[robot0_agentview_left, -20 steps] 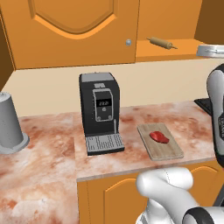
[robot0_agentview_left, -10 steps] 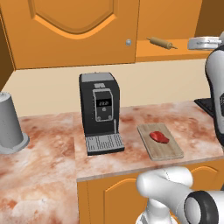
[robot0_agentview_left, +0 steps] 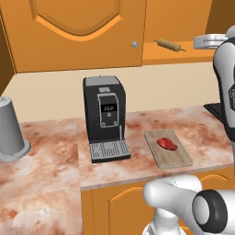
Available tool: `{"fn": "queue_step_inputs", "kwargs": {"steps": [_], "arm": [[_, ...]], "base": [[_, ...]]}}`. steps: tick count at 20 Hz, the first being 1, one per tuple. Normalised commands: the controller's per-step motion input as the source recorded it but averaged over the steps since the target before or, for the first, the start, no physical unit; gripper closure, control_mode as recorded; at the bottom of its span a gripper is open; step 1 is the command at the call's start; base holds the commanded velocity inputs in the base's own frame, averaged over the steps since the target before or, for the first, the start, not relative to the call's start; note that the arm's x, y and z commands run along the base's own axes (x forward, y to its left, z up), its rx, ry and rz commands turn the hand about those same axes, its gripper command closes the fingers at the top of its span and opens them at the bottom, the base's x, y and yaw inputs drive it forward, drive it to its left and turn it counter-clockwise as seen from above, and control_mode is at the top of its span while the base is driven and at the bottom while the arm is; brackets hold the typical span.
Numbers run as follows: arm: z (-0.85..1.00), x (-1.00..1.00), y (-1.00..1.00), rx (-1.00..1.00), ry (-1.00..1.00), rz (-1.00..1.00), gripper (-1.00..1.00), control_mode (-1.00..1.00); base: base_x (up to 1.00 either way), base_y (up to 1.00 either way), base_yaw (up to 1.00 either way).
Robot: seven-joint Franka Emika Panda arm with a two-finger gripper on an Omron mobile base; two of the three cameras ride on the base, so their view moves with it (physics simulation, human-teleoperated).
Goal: Open the cabinet, retrieve the rolling pin, and place it next to the meat on the cutting board to prepare for tenderizing.
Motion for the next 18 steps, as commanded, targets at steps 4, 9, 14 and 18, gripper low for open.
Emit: {"fn": "queue_step_inputs", "kwargs": {"steps": [4,9,14,18], "arm": [[-0.01,0.07,0.00,0.00,0.00,0.01,-1.00,-1.00],[-0.03,0.33,-0.07,0.00,0.00,0.05,-1.00,-1.00],[-0.10,0.24,-0.13,0.00,0.00,0.04,-1.00,-1.00],[-0.12,0.21,-0.17,0.00,0.01,0.02,-1.00,-1.00]], "base": [[0.00,0.00,0.00],[0.00,0.00,0.00],[0.00,0.00,0.00],[0.00,0.00,0.00]]}}
